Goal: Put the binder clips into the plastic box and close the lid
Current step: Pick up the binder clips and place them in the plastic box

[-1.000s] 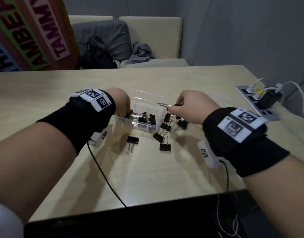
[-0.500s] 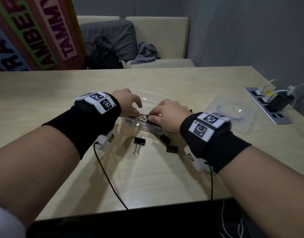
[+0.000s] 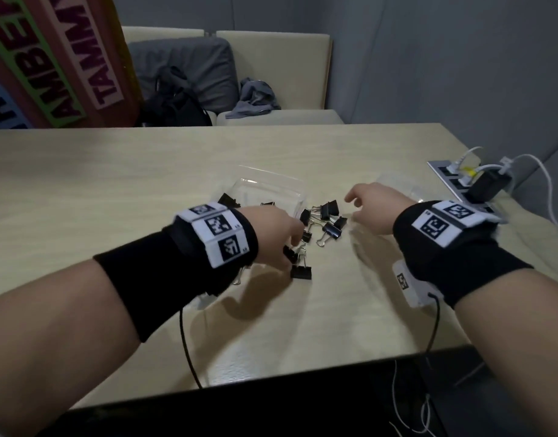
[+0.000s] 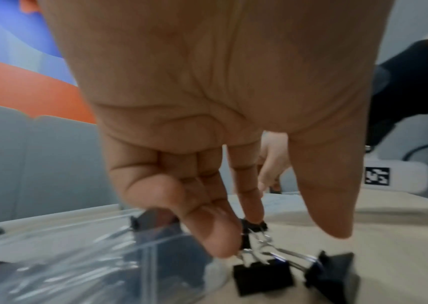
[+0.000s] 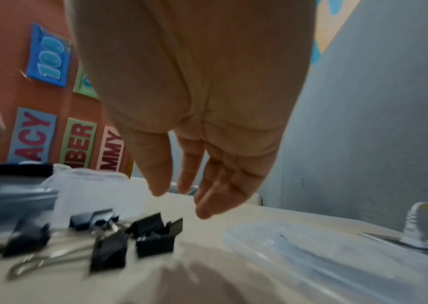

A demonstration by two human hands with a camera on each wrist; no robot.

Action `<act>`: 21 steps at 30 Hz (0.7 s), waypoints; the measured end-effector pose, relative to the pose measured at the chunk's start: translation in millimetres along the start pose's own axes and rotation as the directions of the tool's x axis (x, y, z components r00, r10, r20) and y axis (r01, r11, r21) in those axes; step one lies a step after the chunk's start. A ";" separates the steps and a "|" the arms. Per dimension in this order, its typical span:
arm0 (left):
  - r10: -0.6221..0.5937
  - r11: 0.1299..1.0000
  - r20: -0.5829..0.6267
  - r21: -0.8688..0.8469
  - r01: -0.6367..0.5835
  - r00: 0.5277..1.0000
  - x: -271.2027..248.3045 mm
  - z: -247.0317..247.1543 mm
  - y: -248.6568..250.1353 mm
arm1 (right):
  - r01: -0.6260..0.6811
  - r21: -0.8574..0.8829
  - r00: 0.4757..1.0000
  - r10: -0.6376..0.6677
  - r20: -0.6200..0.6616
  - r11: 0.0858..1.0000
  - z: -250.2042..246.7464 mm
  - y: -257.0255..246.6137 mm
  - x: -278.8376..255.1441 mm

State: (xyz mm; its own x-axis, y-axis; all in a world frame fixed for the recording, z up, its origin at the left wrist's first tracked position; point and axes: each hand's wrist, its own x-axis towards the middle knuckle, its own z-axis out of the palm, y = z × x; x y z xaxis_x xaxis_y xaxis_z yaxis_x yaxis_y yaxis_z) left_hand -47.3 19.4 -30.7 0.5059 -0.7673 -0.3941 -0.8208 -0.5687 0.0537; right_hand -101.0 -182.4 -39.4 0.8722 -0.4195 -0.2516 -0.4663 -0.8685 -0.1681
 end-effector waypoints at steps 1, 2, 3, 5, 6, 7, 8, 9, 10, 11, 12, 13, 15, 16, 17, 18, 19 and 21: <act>0.015 1.000 -0.003 0.023 -0.015 1.000 2.6 2.6 7.7 | 0.029 0.006 1.000 -0.029 0.005 1.000 2.4 -1.5 -1.6; 0.022 0.999 0.001 0.045 -0.022 1.000 4.0 6.9 11.5 | 0.069 0.009 0.997 -0.070 0.020 0.998 6.3 -6.9 -2.4; 0.030 0.997 0.011 0.073 -0.031 0.999 5.6 10.0 15.2 | 0.114 0.007 0.993 -0.115 0.041 0.993 10.1 -12.1 -2.4; 0.045 0.987 0.044 0.153 -0.051 0.998 8.2 14.4 20.3 | 0.181 -0.026 0.980 -0.178 0.091 0.983 17.9 -20.9 1.6; 0.052 0.979 0.052 0.193 -0.061 0.997 10.2 15.5 23.4 | 0.188 -0.068 0.977 -0.180 0.111 0.980 20.9 -22.3 3.9; 0.055 0.973 0.054 0.220 -0.066 0.997 12.1 16.9 25.6 | 0.182 -0.125 0.978 -0.166 0.124 0.975 23.9 -23.4 5.7; 0.055 0.971 0.051 0.232 -0.065 0.997 13.6 17.7 26.6 | 0.169 -0.180 0.981 -0.146 0.130 0.969 26.7 -24.3 7.2; 0.050 0.969 0.047 0.238 -0.060 0.998 14.4 18.2 27.3 | 0.158 -0.215 0.983 -0.133 0.126 0.964 28.9 -25.2 8.1; 0.044 0.969 0.045 0.242 -0.054 0.998 14.8 18.0 27.2 | 0.149 -0.218 0.986 -0.128 0.109 0.965 30.8 -26.2 9.0; 0.038 0.968 0.047 0.247 -0.049 0.998 14.9 17.6 27.0 | 0.137 -0.197 0.988 -0.121 0.091 0.971 32.0 -27.3 9.0; 0.032 0.967 0.055 0.250 -0.045 0.998 14.7 17.0 27.2 | 0.126 -0.170 0.990 -0.115 0.076 0.977 33.1 -27.9 8.6; 0.027 0.966 0.066 0.254 -0.043 0.997 14.5 16.3 27.7 | 0.119 -0.143 0.992 -0.110 0.066 0.983 33.6 -27.9 8.0; 0.020 0.967 0.077 0.253 -0.039 0.997 14.5 16.3 29.1 | 0.106 -0.098 0.993 -0.100 0.061 0.990 34.3 -26.6 6.3; 0.018 0.969 0.076 0.245 -0.036 0.997 14.0 16.0 30.1 | 0.104 -0.087 0.993 -0.099 0.062 0.991 34.8 -25.7 5.4; 0.017 0.970 0.074 0.240 -0.035 0.997 13.8 16.3 30.5 | 0.104 -0.084 0.993 -0.099 0.065 0.991 35.4 -25.0 4.2; 0.021 0.970 0.073 0.241 -0.039 0.997 13.9 16.7 30.8 | 0.106 -0.086 0.993 -0.100 0.069 0.991 36.2 -24.1 3.8; 0.028 0.969 0.077 0.243 -0.046 0.997 14.2 17.0 31.4 | 0.104 -0.096 0.993 -0.098 0.072 0.990 36.9 -23.5 3.5; 0.048 0.969 0.084 0.236 -0.066 0.995 15.8 18.7 32.4 | 0.081 -0.115 0.994 -0.072 0.082 0.990 38.2 -23.2 3.5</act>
State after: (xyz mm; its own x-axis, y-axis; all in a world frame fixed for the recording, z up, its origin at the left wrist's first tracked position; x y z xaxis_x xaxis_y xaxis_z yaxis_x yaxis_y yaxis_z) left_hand -70.9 -5.6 -52.3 0.4422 -0.7658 -0.4669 -0.8919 -0.4304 -0.1386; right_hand -92.7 -153.5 -72.8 0.8883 -0.3333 -0.3160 -0.3743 -0.9241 -0.0774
